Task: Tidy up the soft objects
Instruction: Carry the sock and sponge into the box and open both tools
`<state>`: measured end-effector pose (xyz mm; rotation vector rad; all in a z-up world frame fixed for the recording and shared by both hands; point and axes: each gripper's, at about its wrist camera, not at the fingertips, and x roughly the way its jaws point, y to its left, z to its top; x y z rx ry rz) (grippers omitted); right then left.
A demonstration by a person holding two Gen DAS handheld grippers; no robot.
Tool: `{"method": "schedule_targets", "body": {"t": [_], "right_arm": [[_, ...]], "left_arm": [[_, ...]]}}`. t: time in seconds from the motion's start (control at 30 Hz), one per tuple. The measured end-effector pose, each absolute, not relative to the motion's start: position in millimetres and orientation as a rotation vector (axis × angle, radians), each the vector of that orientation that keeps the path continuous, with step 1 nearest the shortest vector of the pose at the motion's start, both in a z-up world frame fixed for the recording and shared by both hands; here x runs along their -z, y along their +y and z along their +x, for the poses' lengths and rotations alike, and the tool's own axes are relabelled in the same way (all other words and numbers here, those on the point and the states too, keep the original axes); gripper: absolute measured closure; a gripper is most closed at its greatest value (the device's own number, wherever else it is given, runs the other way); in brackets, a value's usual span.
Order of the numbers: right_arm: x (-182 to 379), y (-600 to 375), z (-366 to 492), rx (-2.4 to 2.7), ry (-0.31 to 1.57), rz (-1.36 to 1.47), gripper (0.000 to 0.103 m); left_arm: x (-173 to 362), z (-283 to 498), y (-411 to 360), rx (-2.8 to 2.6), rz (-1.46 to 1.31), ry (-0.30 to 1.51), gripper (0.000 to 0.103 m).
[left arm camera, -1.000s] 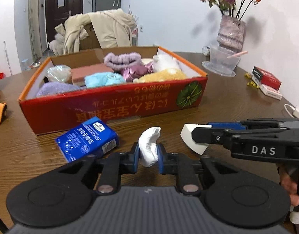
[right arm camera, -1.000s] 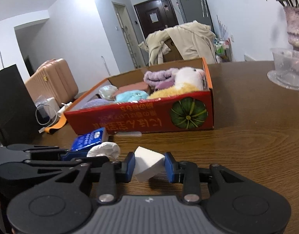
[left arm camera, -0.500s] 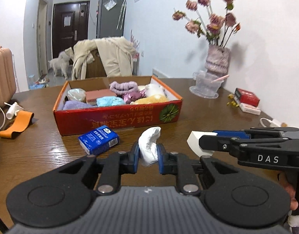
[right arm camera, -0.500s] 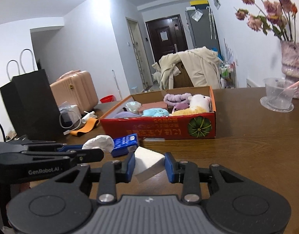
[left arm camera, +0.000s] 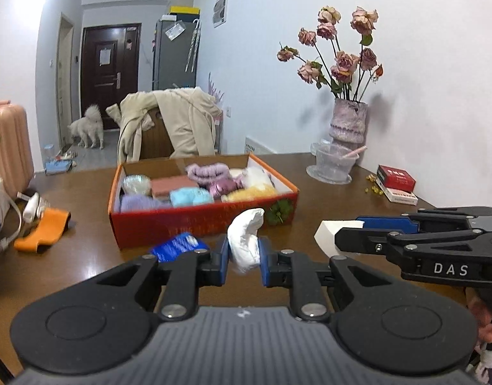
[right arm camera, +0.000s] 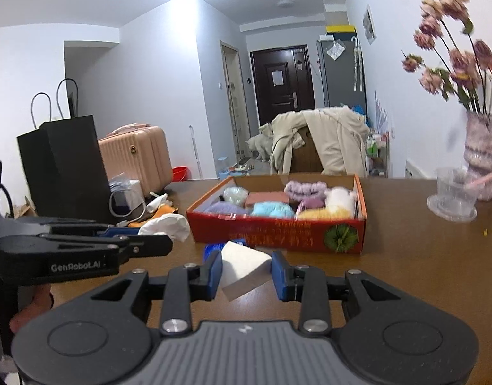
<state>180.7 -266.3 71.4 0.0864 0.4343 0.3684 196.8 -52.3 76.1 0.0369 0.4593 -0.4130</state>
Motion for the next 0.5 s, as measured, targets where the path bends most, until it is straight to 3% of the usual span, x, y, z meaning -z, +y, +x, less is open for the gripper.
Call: {"method": "schedule_targets", "body": {"t": [0.27, 0.5], "right_arm": [[-90.6, -250.2, 289.0, -0.346, 0.437, 0.070, 0.069], [-66.2, -223.8, 401.9, -0.311, 0.570, 0.021, 0.069]], "left_arm": [[-79.4, 315.1, -35.6, 0.415, 0.040, 0.531, 0.084], [-44.0, 422.1, -35.5, 0.394, 0.045, 0.700, 0.083]]}}
